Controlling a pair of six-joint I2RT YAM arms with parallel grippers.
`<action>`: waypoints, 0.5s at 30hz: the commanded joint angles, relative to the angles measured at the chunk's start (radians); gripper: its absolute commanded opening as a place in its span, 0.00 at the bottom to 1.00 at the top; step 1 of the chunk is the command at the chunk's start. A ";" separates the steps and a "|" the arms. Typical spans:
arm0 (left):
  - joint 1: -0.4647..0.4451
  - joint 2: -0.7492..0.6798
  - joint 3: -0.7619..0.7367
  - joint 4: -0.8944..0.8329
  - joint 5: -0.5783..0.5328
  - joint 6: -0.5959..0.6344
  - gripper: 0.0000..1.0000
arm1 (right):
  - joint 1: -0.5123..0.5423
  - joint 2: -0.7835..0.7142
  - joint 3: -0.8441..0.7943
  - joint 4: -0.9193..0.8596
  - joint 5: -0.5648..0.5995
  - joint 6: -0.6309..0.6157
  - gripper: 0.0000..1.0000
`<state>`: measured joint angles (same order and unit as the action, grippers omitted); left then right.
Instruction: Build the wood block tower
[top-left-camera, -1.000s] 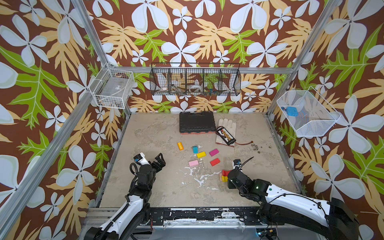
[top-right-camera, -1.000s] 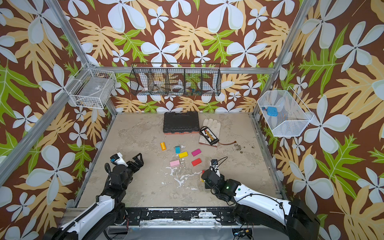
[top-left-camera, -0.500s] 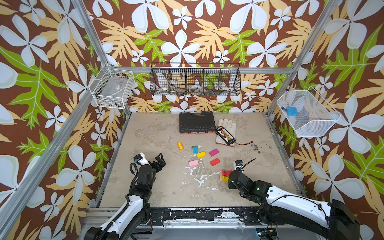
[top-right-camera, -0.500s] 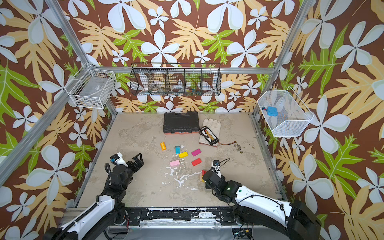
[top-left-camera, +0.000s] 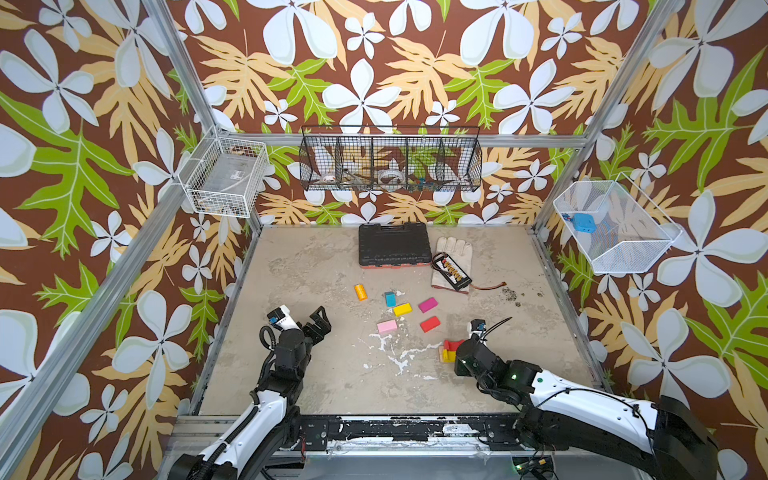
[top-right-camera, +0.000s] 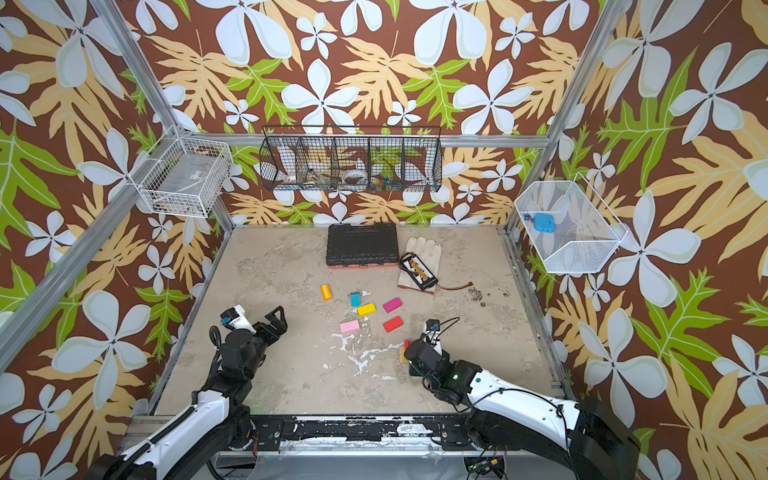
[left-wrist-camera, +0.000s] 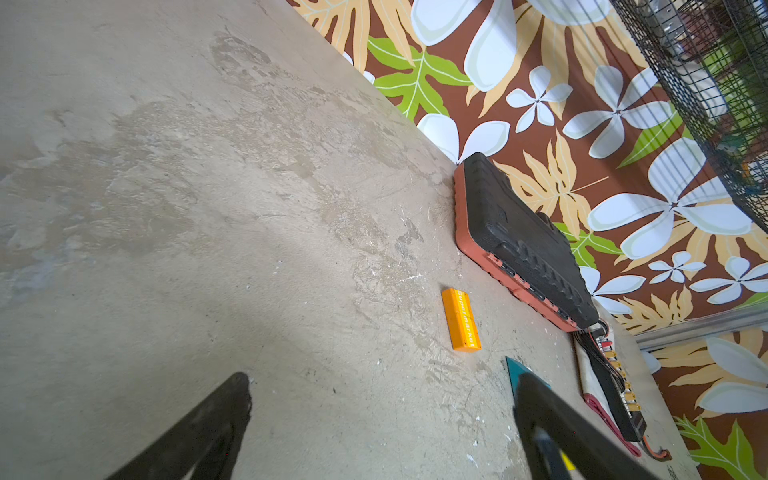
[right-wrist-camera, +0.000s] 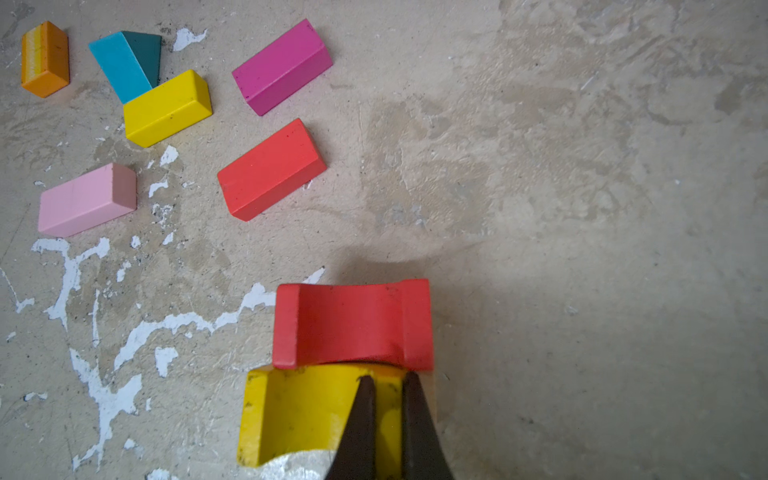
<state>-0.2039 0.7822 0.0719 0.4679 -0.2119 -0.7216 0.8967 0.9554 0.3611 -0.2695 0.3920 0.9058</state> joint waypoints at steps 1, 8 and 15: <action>0.000 0.000 -0.001 0.025 -0.001 0.006 1.00 | 0.001 0.003 -0.002 0.011 0.008 0.008 0.14; 0.001 0.000 -0.001 0.025 0.000 0.007 1.00 | 0.001 -0.005 -0.002 -0.014 0.024 0.020 0.19; 0.000 0.002 -0.001 0.025 0.000 0.005 1.00 | 0.001 -0.020 -0.015 -0.012 0.028 0.021 0.15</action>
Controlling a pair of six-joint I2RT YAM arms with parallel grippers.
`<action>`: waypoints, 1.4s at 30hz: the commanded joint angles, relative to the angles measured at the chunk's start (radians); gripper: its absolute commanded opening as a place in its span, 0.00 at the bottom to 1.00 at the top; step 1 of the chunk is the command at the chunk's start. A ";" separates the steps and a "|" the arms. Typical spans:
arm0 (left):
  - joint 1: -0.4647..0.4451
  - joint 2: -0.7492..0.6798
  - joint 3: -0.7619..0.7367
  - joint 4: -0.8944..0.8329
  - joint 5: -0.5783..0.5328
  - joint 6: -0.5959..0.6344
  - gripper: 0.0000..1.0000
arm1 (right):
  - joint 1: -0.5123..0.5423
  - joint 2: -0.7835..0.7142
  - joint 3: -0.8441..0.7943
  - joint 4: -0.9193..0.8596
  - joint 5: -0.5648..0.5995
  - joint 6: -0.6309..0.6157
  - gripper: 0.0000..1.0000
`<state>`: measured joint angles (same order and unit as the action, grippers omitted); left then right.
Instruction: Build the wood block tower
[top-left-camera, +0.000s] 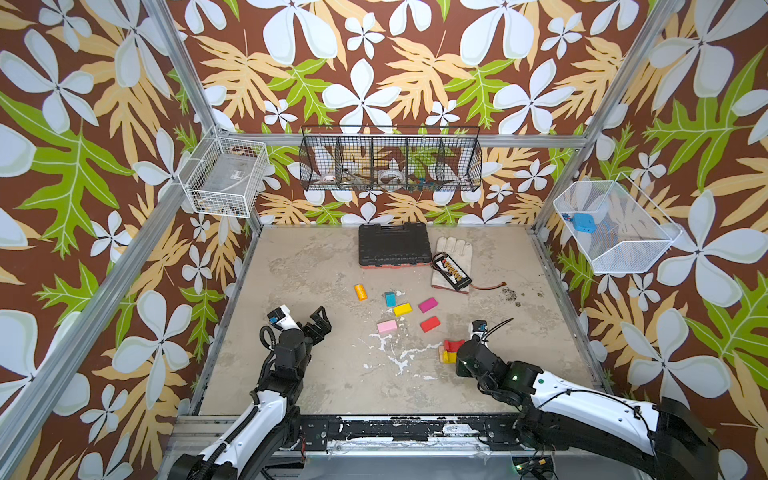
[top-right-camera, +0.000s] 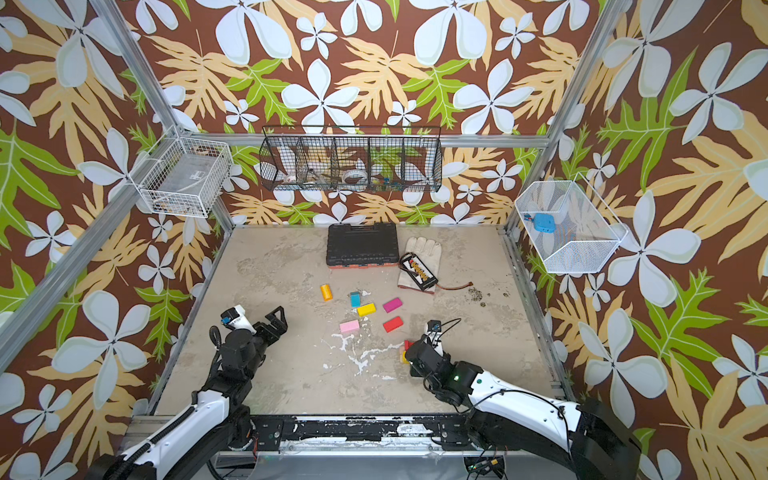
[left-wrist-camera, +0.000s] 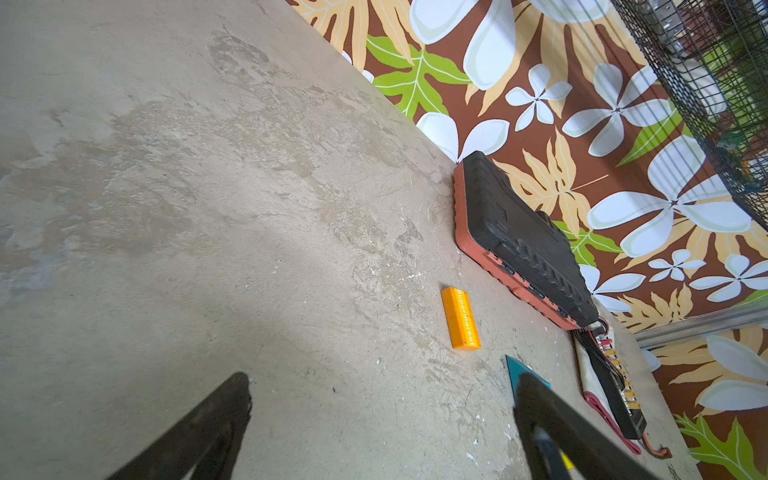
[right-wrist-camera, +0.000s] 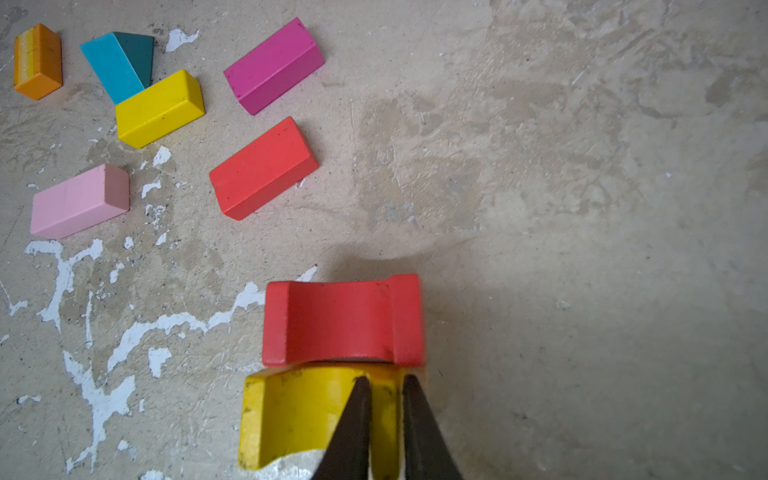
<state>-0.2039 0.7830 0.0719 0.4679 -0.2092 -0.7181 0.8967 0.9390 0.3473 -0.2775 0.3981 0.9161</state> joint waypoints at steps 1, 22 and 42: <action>0.001 0.002 -0.001 0.026 -0.002 0.002 1.00 | 0.001 -0.006 -0.001 -0.006 0.022 0.011 0.14; 0.000 0.002 -0.001 0.027 0.000 0.003 1.00 | -0.006 -0.008 0.038 -0.048 0.077 -0.009 0.42; 0.001 0.002 -0.001 0.031 -0.001 0.003 1.00 | -0.152 0.144 0.092 0.091 -0.054 -0.155 0.27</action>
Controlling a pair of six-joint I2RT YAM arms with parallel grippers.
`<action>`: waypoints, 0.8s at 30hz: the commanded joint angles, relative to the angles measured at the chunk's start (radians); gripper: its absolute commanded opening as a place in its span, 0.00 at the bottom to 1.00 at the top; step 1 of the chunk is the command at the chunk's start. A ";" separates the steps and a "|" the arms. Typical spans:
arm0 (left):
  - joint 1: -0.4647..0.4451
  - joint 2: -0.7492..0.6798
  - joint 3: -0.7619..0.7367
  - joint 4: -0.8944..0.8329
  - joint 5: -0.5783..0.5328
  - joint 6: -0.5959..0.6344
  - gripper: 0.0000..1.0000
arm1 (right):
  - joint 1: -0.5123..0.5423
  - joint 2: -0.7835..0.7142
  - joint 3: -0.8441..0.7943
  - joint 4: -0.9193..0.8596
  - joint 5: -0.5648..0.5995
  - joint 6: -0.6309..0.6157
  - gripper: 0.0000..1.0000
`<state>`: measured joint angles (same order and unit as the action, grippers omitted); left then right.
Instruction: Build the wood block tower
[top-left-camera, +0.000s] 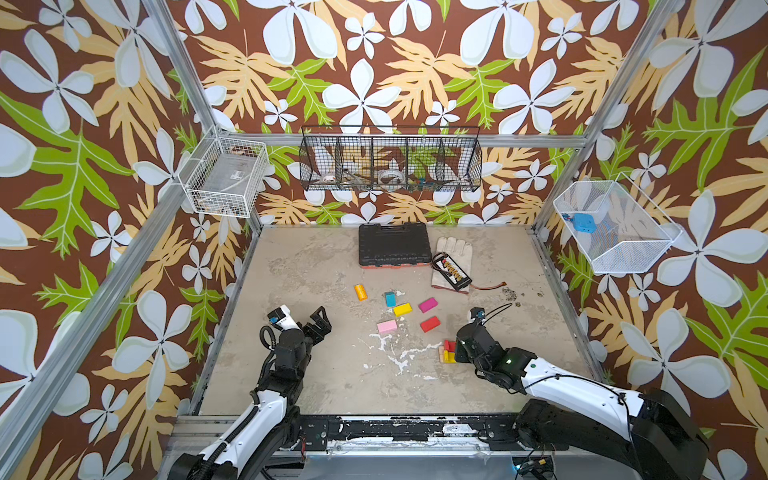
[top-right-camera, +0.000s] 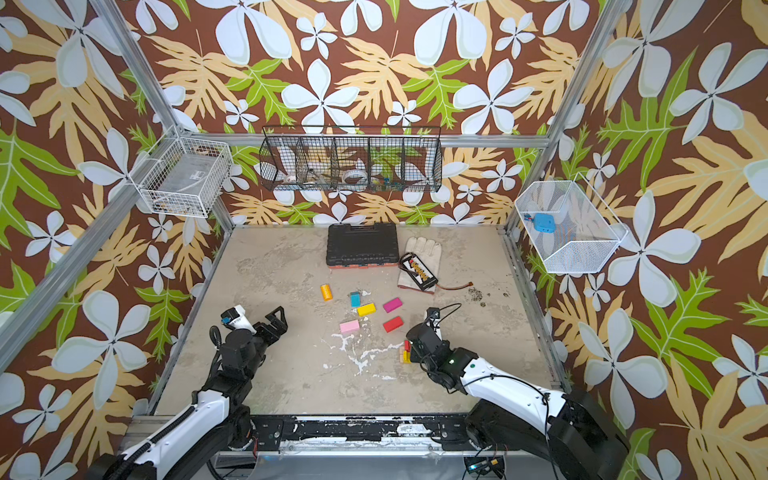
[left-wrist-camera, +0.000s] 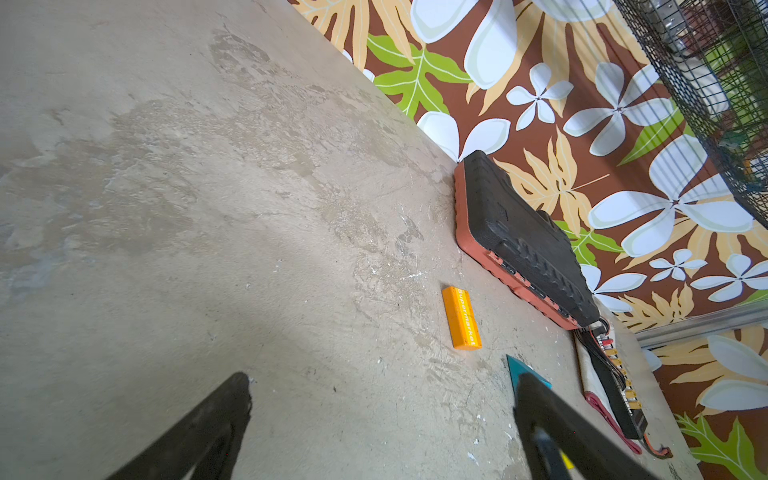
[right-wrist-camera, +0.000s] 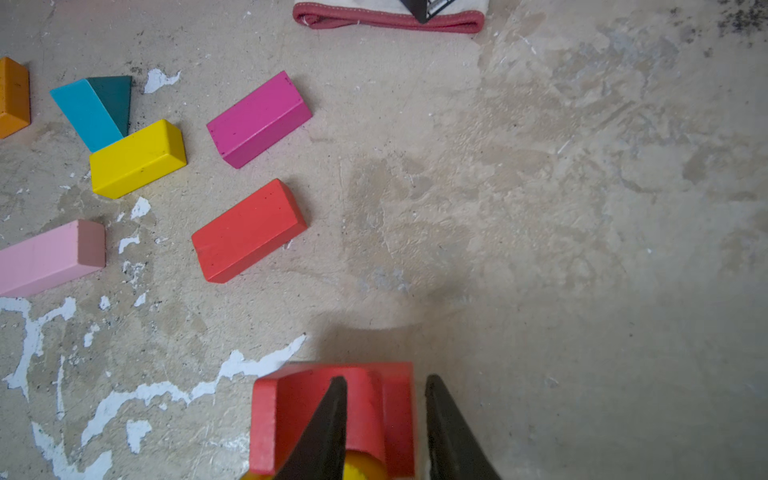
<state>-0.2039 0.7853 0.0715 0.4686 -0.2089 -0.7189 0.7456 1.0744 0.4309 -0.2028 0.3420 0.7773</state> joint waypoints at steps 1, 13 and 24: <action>0.001 0.000 -0.001 0.030 -0.001 0.004 1.00 | -0.001 0.014 0.010 0.018 0.000 -0.016 0.25; 0.001 -0.001 -0.002 0.029 0.000 0.004 1.00 | -0.001 0.020 0.007 0.003 -0.021 0.001 0.12; 0.000 -0.001 -0.002 0.030 0.000 0.004 1.00 | 0.000 -0.016 -0.003 -0.019 -0.016 0.006 0.11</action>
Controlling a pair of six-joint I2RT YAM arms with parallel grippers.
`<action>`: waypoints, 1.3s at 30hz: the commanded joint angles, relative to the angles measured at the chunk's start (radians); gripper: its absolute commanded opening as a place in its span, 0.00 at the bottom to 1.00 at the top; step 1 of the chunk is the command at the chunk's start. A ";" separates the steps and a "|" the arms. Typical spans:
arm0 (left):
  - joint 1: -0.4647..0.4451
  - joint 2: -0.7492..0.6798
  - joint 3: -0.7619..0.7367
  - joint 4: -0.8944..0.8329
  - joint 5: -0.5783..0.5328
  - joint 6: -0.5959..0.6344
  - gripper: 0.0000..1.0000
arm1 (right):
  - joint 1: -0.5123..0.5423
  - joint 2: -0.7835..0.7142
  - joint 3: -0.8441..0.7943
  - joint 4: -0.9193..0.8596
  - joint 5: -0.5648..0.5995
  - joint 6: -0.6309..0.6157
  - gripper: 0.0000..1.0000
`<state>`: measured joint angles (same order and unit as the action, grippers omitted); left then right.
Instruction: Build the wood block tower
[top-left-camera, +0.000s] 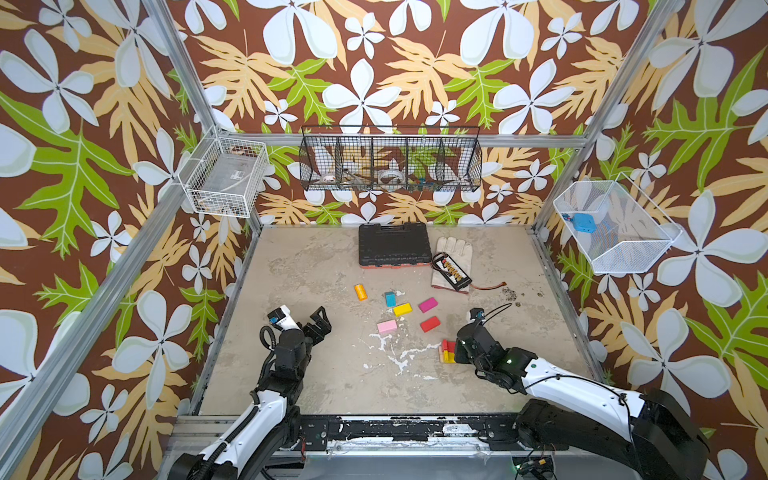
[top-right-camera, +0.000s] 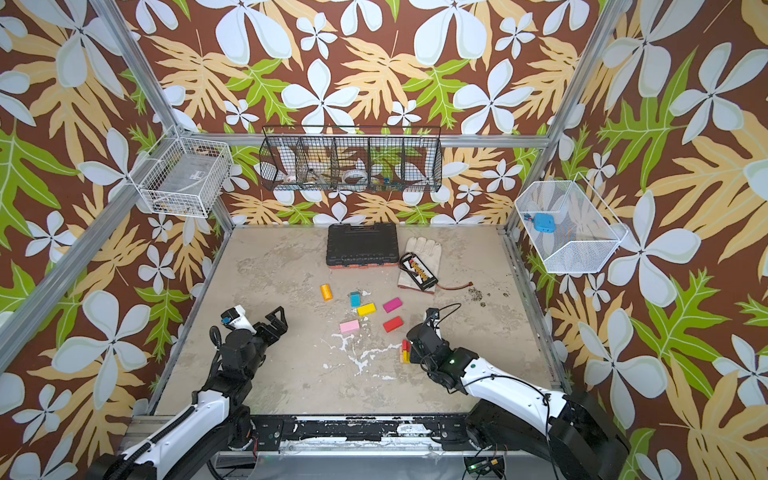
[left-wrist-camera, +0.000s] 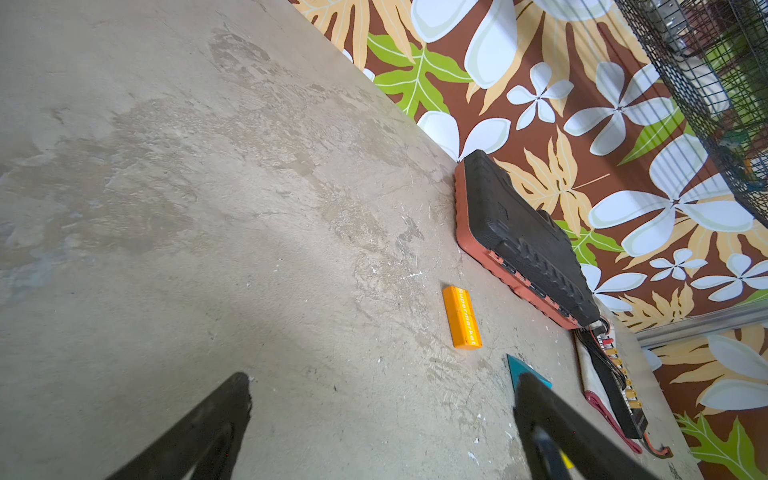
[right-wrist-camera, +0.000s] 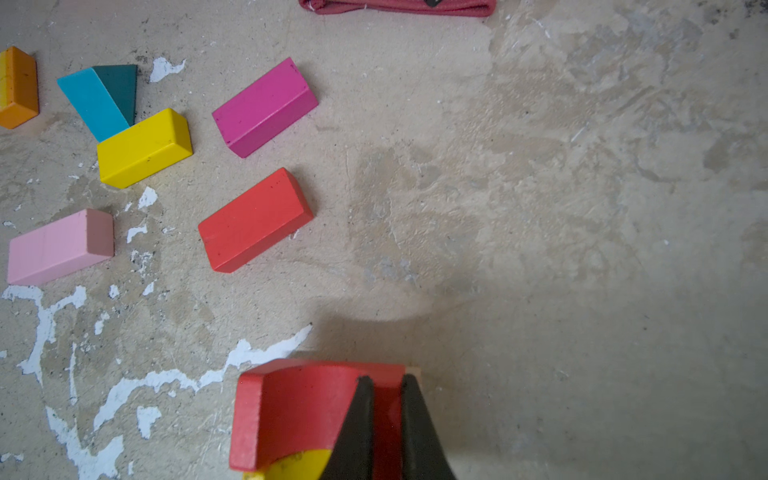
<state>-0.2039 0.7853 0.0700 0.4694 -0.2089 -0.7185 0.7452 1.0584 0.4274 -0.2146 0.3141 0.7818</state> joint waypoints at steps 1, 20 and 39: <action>0.001 -0.001 -0.001 0.028 -0.001 0.004 1.00 | -0.001 0.003 0.003 -0.009 0.014 -0.001 0.11; 0.000 0.001 -0.001 0.029 -0.001 0.004 1.00 | -0.001 0.006 0.013 -0.041 0.022 -0.004 0.25; -0.002 -0.218 0.197 -0.372 0.512 -0.316 1.00 | 0.000 -0.052 0.173 -0.013 0.005 -0.090 0.52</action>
<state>-0.2066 0.5602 0.2428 0.1818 0.1898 -0.9558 0.7452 0.9932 0.5770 -0.2806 0.3405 0.7269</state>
